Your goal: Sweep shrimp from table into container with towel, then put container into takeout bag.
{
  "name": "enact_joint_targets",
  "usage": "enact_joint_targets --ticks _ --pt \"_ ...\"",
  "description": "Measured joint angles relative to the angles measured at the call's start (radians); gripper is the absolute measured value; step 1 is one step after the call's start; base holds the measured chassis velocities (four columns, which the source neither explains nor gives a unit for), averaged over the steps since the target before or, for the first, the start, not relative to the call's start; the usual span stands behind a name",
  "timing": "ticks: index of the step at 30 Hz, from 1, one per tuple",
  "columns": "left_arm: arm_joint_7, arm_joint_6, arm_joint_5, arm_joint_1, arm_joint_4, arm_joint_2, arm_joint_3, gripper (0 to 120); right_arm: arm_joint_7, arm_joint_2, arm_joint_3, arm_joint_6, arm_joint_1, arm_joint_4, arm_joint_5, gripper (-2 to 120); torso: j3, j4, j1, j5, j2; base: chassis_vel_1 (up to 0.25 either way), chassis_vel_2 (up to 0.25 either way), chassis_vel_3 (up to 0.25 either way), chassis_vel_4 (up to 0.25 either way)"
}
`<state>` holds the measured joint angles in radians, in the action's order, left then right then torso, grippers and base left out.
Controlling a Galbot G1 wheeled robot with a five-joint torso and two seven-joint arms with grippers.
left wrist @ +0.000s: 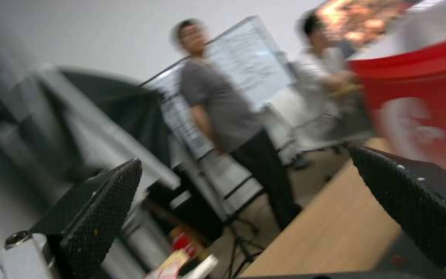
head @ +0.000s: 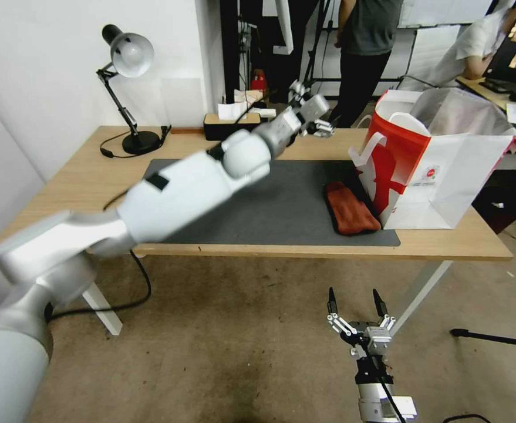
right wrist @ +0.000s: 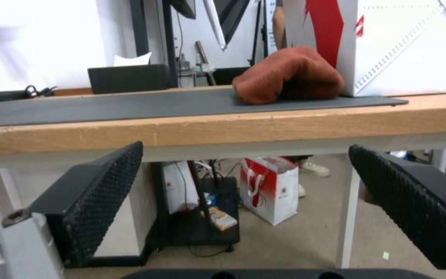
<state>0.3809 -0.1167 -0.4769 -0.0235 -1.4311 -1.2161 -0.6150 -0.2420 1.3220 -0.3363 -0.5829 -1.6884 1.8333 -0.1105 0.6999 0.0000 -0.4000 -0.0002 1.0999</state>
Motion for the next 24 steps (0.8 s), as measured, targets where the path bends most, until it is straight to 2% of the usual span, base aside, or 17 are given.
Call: enact_joint_targets --ticks 1,2,3,5,6,7,10,11,13,14,16,17,20,21,22,23,24 --pt "0.083 -0.001 -0.013 -0.046 -0.024 -0.009 0.031 100 -0.001 -0.001 0.000 0.002 0.000 0.003 0.000 100 0.000 0.0000 0.000 0.0002 0.000 0.000 0.000 0.000 0.000" --pt "0.083 -0.001 -0.013 -0.046 -0.024 -0.009 0.031 100 -0.001 -0.001 0.000 0.002 0.000 0.003 0.000 100 0.000 0.0000 0.000 0.0002 0.000 0.000 0.000 0.000 0.000" --pt "0.145 -0.003 -0.047 -0.092 -0.056 -0.015 0.061 100 -0.002 -0.002 0.000 0.002 0.001 0.004 0.000 100 0.000 -0.0002 0.000 -0.0001 0.000 0.000 0.000 0.000 0.000" --pt "0.198 -0.024 -0.086 -0.161 -0.114 -0.011 0.103 100 -0.004 -0.003 -0.001 0.002 0.002 0.006 -0.003 100 0.000 -0.0005 0.000 0.0003 0.000 0.000 0.000 0.000 0.000" --pt "0.198 -0.024 -0.086 -0.161 -0.114 -0.011 0.103 100 -0.004 -0.003 -0.001 0.002 0.002 0.006 -0.003 100 0.000 -0.0005 0.000 0.0003 0.000 0.000 0.000 0.000 0.000" --pt "0.205 -0.033 -0.076 -0.208 -0.146 -0.001 0.125 100 -0.006 -0.004 -0.002 0.002 0.003 0.008 -0.004 100 0.000 -0.0004 0.000 0.0002 0.000 0.000 0.000 0.000 0.000" --pt "0.204 -0.036 -0.019 -0.287 -0.193 0.029 0.169 100 -0.008 -0.006 -0.003 0.002 0.004 0.012 -0.006 100 0.000 0.0002 0.000 0.0001 0.000 0.000 0.000 0.000 0.000" --pt "0.204 -0.036 -0.019 -0.287 -0.193 0.029 0.169 100 -0.008 -0.006 -0.003 0.002 0.004 0.012 -0.006 100 0.000 0.0002 0.000 0.0001 0.000 0.000 0.000 0.000 0.000" --pt "0.202 -0.033 0.005 -0.374 -0.253 0.063 0.217 100 -0.010 -0.007 -0.005 0.002 0.003 0.018 -0.006 100 0.000 0.0002 0.000 0.0000 0.000 0.000 0.000 0.000 0.000" --pt "0.202 -0.033 0.005 -0.374 -0.253 0.063 0.217 100 -0.010 -0.007 -0.005 0.002 0.003 0.018 -0.006 100 0.000 0.0002 0.000 0.0000 0.000 0.000 0.000 0.000 0.000" --pt "0.202 -0.014 0.023 -0.473 -0.324 0.091 0.274 100 -0.011 -0.006 -0.006 0.001 -0.001 0.023 -0.006 100 0.000 0.0002 0.000 -0.0001 0.000 0.000 0.000 0.000 0.000" --pt "0.202 -0.014 0.023 -0.473 -0.324 0.091 0.274 100 -0.011 -0.006 -0.006 0.001 -0.001 0.023 -0.006 100 0.000 0.0002 0.000 -0.0001 0.000 0.000 0.000 0.000 0.000" --pt "0.212 -0.004 0.074 -0.571 -0.384 0.112 0.324 100 -0.012 -0.002 -0.006 0.000 -0.003 0.026 -0.004 100 0.000 -0.0003 0.000 0.0001 0.000 0.000 0.000 0.000 0.000" --pt "0.212 -0.004 0.074 -0.571 -0.384 0.112 0.324 100 -0.012 -0.002 -0.006 0.000 -0.003 0.026 -0.004 100 0.000 -0.0003 0.000 0.0001 0.000 0.000 0.000 0.000 0.000" --pt "0.212 -0.002 0.094 -0.604 -0.401 0.116 0.347 100 -0.012 0.000 -0.006 0.000 -0.004 0.027 -0.003 100 0.000 -0.0004 0.000 0.0001 0.000 0.000 0.000 0.000 0.000" --pt "0.210 0.002 0.132 -0.679 -0.432 0.121 0.396 100 -0.012 0.004 -0.005 -0.002 -0.005 0.030 -0.003 100 0.000 -0.0003 0.000 0.0002 0.000 0.000 0.000 0.000 0.000" --pt "0.210 0.002 0.132 -0.679 -0.432 0.121 0.396 100 -0.012 0.004 -0.005 -0.002 -0.005 0.030 -0.003 100 0.000 -0.0003 0.000 0.0002 0.000 0.000 0.000 0.000 0.000"
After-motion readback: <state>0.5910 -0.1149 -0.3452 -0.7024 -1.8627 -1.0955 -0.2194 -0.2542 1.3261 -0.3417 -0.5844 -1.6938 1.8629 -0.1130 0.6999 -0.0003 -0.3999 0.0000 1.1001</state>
